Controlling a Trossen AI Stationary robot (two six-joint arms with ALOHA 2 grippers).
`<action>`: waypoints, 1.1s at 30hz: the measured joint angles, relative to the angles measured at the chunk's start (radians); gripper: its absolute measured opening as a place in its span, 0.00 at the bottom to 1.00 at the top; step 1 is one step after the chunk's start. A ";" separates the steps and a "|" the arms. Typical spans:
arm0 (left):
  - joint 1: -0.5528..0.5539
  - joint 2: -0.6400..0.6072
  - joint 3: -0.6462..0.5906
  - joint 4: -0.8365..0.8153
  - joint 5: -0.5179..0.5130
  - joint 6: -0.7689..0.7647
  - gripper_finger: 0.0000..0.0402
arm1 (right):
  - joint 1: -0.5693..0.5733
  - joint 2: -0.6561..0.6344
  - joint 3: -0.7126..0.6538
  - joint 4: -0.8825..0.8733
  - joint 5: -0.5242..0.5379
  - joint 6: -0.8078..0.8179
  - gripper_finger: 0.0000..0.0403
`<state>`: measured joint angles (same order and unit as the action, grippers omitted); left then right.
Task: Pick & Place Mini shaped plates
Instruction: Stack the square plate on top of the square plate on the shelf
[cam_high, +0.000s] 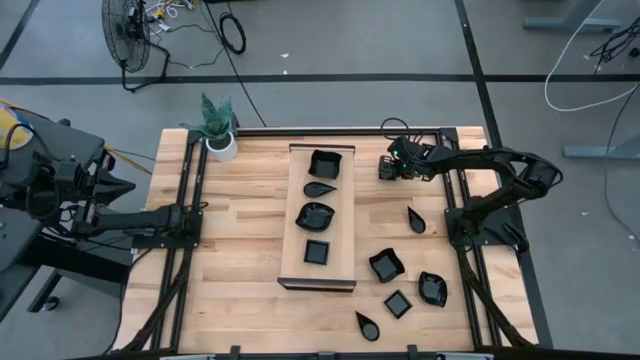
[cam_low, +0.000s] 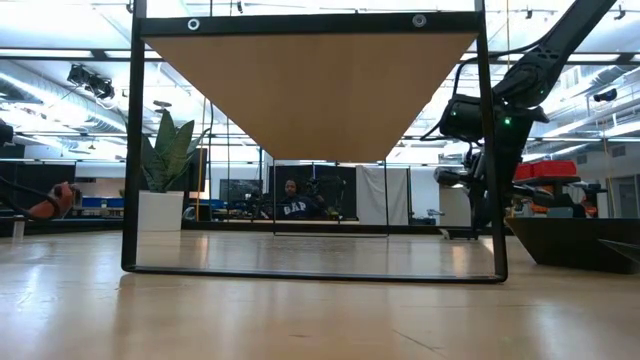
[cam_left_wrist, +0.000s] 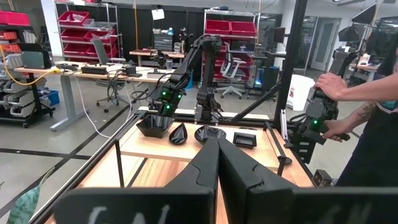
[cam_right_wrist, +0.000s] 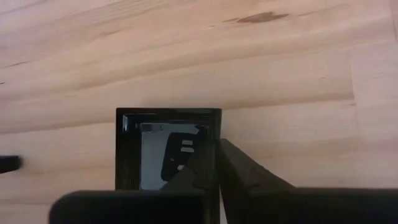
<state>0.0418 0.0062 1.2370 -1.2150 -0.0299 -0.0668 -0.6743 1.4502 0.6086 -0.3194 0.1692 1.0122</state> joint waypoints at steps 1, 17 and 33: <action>0.000 0.000 0.000 0.000 0.000 0.000 0.03 | 0.000 0.000 0.000 0.000 0.000 0.000 0.03; 0.000 0.000 0.000 0.000 0.000 0.000 0.04 | 0.000 -0.064 0.001 -0.004 -0.003 -0.036 0.00; 0.000 0.000 0.000 0.000 0.000 0.000 0.04 | 0.000 -0.322 0.001 -0.163 0.017 -0.001 0.00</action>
<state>0.0418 0.0063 1.2373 -1.2149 -0.0299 -0.0663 -0.6743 1.1281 0.6094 -0.4824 0.1865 1.0113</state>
